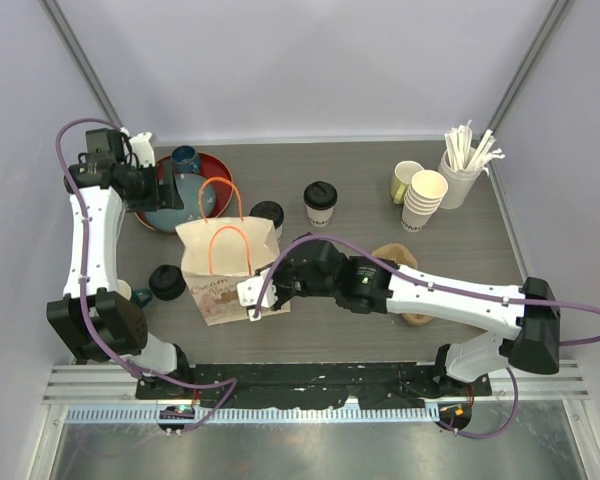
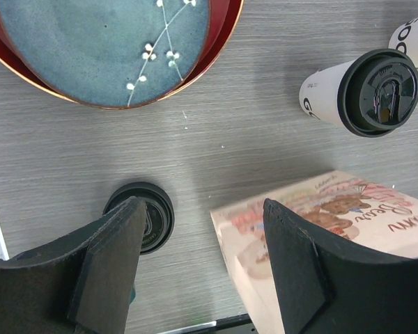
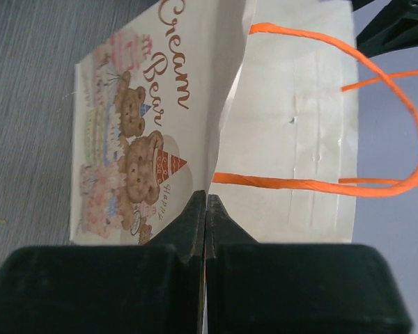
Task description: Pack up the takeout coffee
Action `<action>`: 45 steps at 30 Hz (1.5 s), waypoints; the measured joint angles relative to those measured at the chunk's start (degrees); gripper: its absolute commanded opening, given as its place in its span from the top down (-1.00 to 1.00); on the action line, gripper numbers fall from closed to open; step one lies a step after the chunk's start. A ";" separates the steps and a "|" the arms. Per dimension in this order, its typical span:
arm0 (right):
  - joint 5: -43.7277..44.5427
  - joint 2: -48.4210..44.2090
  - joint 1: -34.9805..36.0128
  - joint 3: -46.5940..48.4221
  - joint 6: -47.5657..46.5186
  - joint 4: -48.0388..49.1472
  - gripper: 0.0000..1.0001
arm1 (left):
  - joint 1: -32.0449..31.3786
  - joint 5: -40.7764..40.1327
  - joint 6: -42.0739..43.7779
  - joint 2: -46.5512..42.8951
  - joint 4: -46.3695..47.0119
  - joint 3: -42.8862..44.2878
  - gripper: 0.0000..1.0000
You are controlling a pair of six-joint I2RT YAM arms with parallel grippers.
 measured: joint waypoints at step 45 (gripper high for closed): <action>34.07 -10.97 -37.31 -6.91 90.31 -39.65 -0.41 | -14.71 8.02 35.82 -7.08 -16.63 4.04 -0.53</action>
